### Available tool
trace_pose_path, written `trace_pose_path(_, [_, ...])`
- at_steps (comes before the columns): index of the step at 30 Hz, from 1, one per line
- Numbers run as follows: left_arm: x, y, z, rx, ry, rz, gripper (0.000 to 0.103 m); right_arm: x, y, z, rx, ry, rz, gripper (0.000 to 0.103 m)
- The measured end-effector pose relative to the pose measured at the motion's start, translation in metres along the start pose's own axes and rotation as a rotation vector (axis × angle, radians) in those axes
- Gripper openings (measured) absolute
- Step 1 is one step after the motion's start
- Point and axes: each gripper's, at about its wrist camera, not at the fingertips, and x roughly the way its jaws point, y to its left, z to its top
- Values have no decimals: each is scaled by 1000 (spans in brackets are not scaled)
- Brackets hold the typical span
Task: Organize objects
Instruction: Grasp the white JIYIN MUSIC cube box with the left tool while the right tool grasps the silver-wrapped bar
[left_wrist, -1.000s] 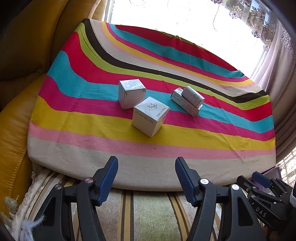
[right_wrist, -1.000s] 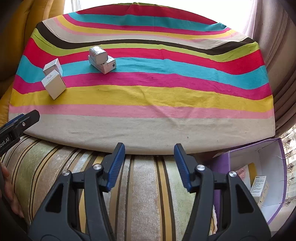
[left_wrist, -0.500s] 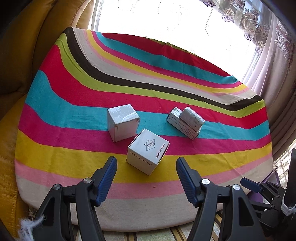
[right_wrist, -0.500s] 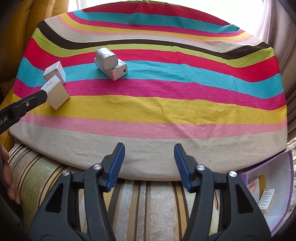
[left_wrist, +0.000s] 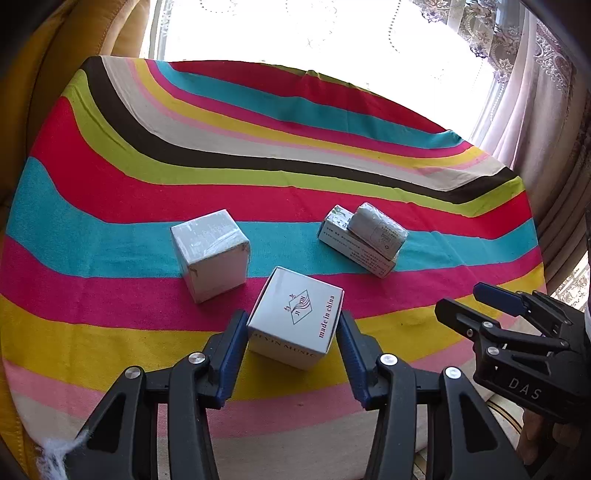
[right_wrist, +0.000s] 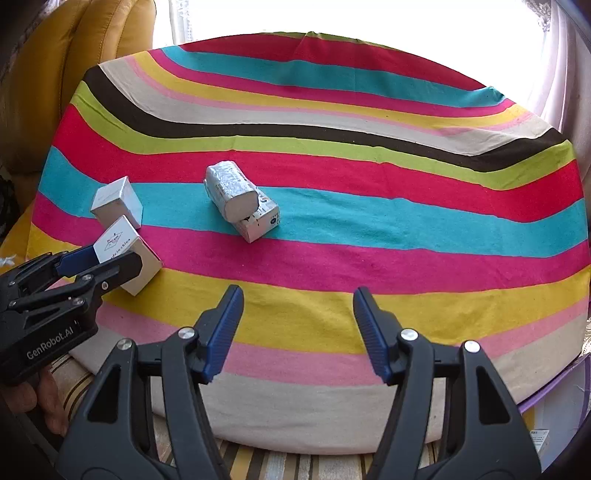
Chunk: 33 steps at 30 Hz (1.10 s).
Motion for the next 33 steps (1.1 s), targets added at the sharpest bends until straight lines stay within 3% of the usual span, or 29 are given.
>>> trace_pose_path(9, [3,4,-8,-28,-11,-3,47,7,19,33,-89,-110,36,66])
trace_pose_path(18, [2,6,-9,-40,-22,-5,47,36,37,51,-167,-115,54,66])
trace_pose_path(20, [3,5,-9,-42,-24,-3,47,42,37,51,-171,-106,46,62])
trace_pose_path(22, [3,5,-9,-42,-25,-1,47,45,36,49,-164,-92,50,48])
trace_pose_path(25, [3,5,-9,-41,-27,2,47,47,35,46,-164,-83,50,35])
trace_pose_path(33, [-3,2,-11,-28,-48,27,46,33,37,36,-167,-108,52,33])
